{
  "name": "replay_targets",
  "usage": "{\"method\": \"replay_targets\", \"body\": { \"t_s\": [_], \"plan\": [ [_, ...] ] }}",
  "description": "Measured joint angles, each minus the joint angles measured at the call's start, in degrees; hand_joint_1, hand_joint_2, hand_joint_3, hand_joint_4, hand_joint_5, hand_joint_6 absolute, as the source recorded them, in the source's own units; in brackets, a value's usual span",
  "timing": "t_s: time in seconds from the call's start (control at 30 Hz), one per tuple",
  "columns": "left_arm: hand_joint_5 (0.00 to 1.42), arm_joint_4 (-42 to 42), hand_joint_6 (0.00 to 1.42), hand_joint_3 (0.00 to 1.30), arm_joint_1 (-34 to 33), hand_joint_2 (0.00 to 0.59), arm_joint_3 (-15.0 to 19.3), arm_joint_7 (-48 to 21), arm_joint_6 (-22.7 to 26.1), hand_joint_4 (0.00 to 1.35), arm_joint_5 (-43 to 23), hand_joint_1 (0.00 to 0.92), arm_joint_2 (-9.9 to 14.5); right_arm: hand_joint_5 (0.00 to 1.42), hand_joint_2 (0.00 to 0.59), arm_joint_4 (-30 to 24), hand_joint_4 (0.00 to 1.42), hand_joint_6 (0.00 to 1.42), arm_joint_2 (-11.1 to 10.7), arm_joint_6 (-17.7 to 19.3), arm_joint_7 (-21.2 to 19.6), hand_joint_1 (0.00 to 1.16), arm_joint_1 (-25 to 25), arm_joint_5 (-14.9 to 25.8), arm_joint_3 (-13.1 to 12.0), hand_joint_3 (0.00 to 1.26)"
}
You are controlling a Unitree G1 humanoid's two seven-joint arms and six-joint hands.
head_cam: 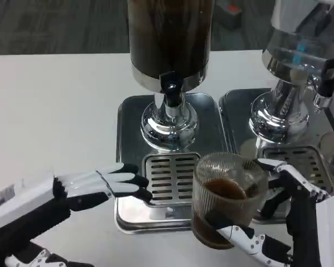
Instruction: Grasp the cup under the faucet to collect the drink, then remove the cup.
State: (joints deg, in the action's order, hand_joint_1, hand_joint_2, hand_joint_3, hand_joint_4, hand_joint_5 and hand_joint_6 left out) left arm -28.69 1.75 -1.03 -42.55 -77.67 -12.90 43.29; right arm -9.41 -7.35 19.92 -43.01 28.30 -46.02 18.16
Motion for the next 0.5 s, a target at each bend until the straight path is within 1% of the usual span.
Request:
{"method": "replay_targets", "body": {
  "t_s": [0.23,0.5],
  "plan": [
    [0.07,-0.3,0.26,0.25,0.0,0.113,-0.2,0.8,-0.1,0.1,0.0,0.0,0.7,1.04,0.108,0.0,0.77,1.42,0.0,0.0,0.0,0.83,0.0,0.0,-0.2,0.69],
    [0.07,-0.5,0.26,0.25,0.0,0.113,-0.2,1.2,-0.1,0.1,0.1,0.0,0.7,1.04,0.105,-0.1,0.77,1.42,0.0,0.0,0.0,0.84,0.0,0.0,-0.5,0.69]
  ]
}}
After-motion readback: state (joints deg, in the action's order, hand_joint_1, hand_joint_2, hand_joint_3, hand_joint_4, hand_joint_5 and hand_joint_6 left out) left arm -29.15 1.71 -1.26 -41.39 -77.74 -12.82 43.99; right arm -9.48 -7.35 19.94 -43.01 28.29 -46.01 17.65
